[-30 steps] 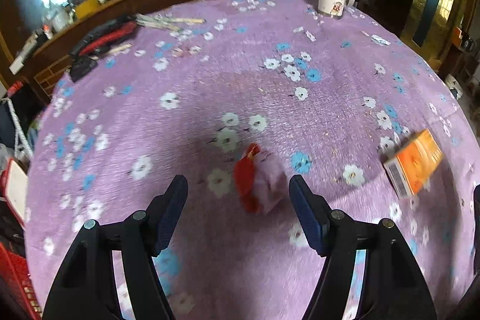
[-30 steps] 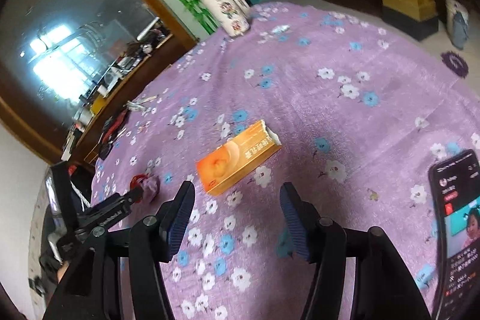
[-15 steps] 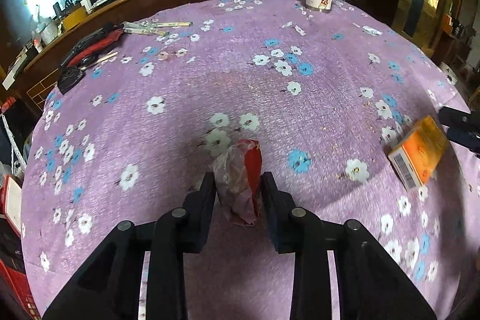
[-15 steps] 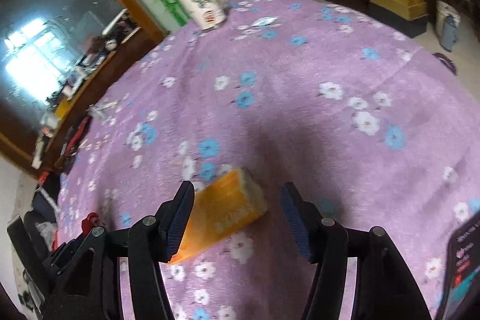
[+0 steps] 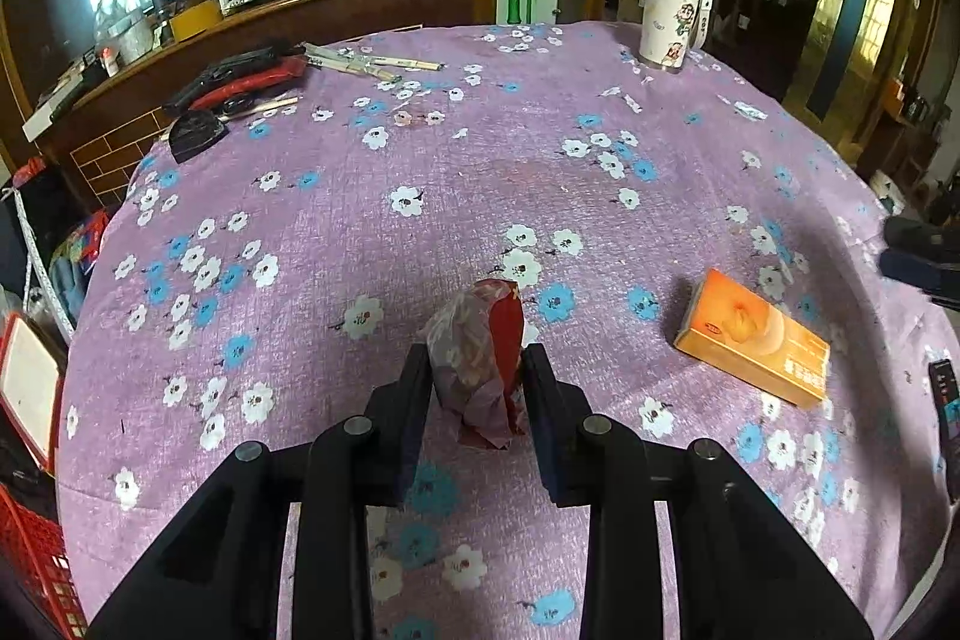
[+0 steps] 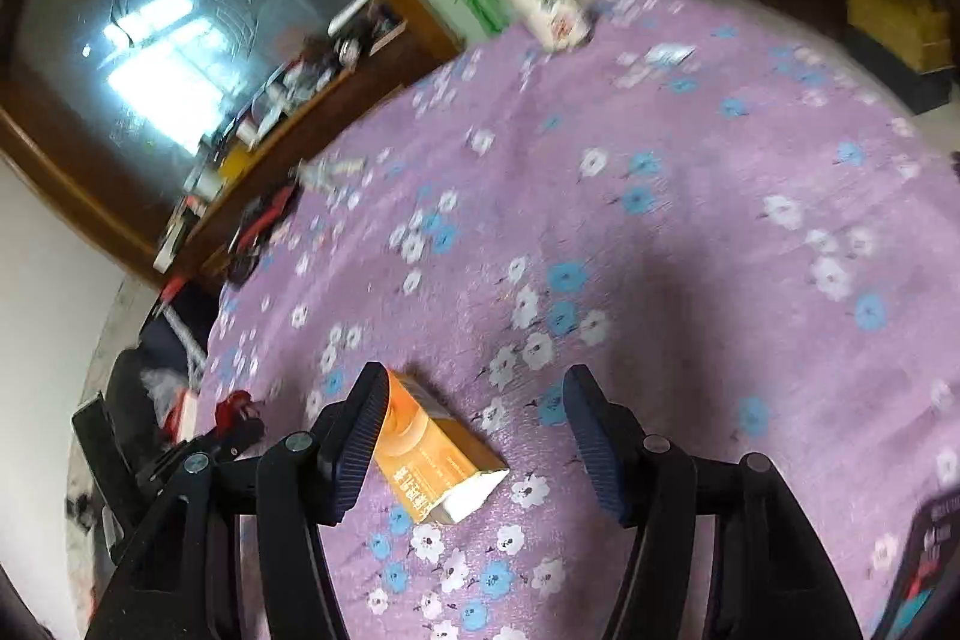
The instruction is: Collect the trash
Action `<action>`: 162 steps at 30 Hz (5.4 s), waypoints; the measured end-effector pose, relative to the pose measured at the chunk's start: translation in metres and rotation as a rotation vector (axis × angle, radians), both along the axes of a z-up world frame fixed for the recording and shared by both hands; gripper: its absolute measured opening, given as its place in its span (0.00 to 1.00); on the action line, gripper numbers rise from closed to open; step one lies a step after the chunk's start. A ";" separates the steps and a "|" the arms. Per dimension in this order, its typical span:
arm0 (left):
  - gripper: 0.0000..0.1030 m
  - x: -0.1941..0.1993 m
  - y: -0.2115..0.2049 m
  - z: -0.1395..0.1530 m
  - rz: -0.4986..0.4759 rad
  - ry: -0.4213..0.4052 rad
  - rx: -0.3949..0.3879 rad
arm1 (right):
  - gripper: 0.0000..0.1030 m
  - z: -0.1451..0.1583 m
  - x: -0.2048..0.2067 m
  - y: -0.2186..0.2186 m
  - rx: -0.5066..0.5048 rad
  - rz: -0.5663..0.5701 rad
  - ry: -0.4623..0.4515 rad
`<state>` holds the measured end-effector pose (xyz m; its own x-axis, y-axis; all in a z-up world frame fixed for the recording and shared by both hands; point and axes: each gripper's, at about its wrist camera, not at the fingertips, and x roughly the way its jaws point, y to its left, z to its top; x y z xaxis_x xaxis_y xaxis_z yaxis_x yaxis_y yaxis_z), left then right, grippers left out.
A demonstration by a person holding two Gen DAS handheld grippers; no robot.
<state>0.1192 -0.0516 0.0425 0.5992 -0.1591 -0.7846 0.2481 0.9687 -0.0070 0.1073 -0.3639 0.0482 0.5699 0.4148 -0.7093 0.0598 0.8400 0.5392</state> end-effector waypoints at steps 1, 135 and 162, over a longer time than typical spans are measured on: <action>0.29 -0.001 0.001 0.001 -0.001 -0.003 -0.001 | 0.63 -0.002 0.001 0.009 -0.010 0.023 0.001; 1.00 -0.384 0.258 0.057 0.766 -0.469 0.162 | 0.97 0.074 -0.326 0.378 -0.413 0.476 -0.688; 1.00 -0.379 0.258 0.051 0.768 -0.442 0.174 | 0.97 0.071 -0.322 0.377 -0.403 0.474 -0.657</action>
